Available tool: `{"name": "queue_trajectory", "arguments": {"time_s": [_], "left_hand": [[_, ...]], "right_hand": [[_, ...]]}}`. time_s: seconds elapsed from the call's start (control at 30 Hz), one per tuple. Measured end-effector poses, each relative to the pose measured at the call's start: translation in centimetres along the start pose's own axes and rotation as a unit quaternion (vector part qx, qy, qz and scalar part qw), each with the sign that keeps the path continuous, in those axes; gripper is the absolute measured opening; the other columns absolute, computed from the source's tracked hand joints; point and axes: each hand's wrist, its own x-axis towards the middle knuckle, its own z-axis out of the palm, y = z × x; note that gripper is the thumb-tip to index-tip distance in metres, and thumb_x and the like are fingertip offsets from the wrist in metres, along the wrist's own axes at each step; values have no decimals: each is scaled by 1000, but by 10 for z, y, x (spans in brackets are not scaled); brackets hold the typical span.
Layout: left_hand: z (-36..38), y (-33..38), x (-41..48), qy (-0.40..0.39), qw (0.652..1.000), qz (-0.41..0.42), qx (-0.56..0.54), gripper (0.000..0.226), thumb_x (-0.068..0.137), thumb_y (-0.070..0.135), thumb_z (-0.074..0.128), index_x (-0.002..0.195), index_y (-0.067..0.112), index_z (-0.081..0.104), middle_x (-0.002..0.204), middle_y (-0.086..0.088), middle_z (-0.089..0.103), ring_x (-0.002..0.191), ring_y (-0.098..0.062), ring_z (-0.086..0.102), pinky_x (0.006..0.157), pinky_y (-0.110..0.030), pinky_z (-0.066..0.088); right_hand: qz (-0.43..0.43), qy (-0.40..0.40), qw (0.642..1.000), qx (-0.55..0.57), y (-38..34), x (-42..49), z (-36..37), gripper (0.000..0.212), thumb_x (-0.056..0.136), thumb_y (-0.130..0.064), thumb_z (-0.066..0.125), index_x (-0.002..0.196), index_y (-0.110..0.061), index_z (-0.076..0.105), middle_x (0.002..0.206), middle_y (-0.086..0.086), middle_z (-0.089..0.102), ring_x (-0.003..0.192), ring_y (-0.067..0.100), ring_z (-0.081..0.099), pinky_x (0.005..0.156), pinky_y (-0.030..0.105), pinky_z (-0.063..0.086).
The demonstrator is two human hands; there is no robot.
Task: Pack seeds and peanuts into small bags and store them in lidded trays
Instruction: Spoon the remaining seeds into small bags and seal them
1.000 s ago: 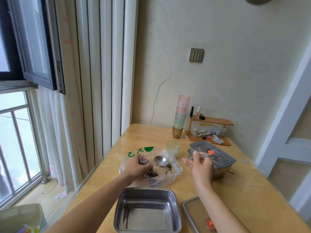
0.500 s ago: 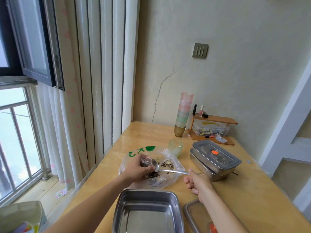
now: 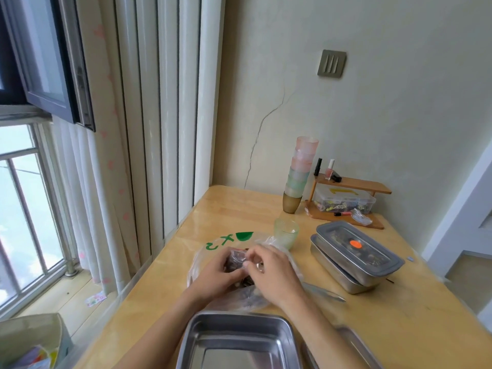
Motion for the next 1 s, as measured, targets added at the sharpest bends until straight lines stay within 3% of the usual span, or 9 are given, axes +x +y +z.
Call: {"name": "queue_trajectory", "arguments": {"time_s": [0.13, 0.2, 0.3, 0.43, 0.57, 0.7, 0.83, 1.0], "left_hand": [[-3, -5, -2, -11, 999, 23, 22, 41, 87, 42, 80, 119, 24, 62, 107, 1, 70, 98, -19, 69, 90, -42, 58], [-5, -4, -3, -19, 999, 26, 19, 43, 86, 42, 79, 119, 22, 61, 106, 2, 70, 96, -18, 68, 90, -37, 57], [-6, 5, -4, -15, 1000, 24, -4, 34, 91, 31, 78, 117, 17, 62, 101, 1, 68, 87, -11, 63, 80, -24, 53], [-8, 15, -7, -25, 997, 22, -65, 34, 91, 26, 76, 123, 21, 68, 117, -5, 72, 112, -28, 67, 100, -43, 55], [-9, 14, -7, -40, 997, 8, -70, 32, 91, 21, 77, 118, 8, 64, 116, -13, 70, 107, -34, 67, 97, -45, 56], [-10, 20, -8, -49, 992, -3, -115, 25, 96, 9, 70, 120, 3, 64, 97, -24, 71, 85, -26, 67, 76, -32, 55], [-14, 20, -6, -28, 992, -3, -119, 20, 96, 14, 71, 112, 2, 69, 106, -20, 73, 93, -31, 70, 86, -39, 58], [-11, 17, -4, 9, 983, -35, -180, 26, 98, 12, 66, 108, -11, 63, 100, -24, 72, 86, -25, 68, 77, -32, 56]], "right_hand": [[-23, -5, 995, -97, 3, 10, 3, 9, 99, -26, 62, 90, -24, 62, 94, -8, 65, 84, 12, 59, 73, 29, 49], [-30, 11, 991, -133, 6, 13, 1, 11, 101, -26, 59, 90, -26, 59, 92, -7, 66, 82, 14, 60, 72, 32, 51], [-33, 35, 998, -28, 13, 18, -4, 12, 100, -24, 62, 88, -26, 60, 86, -10, 68, 80, 8, 63, 74, 31, 54], [-40, 7, 987, 152, 22, 16, -10, 13, 97, -16, 68, 89, -26, 67, 87, -9, 72, 87, 11, 69, 81, 28, 56], [-23, 40, 995, 91, 32, 14, -2, 18, 95, -12, 68, 83, -26, 66, 77, -10, 69, 73, 8, 66, 67, 19, 51], [-19, -20, 986, 163, 30, 12, -4, 14, 95, -12, 70, 86, -23, 70, 81, -5, 73, 77, 11, 71, 74, 26, 58], [-23, 29, 993, 108, 34, 13, -5, 20, 94, -12, 68, 81, -28, 66, 76, -6, 69, 71, 10, 65, 65, 21, 54], [-24, 20, 986, 166, 31, 10, 0, 15, 94, -11, 70, 91, -25, 68, 81, -6, 74, 78, 9, 72, 74, 28, 59]]}}
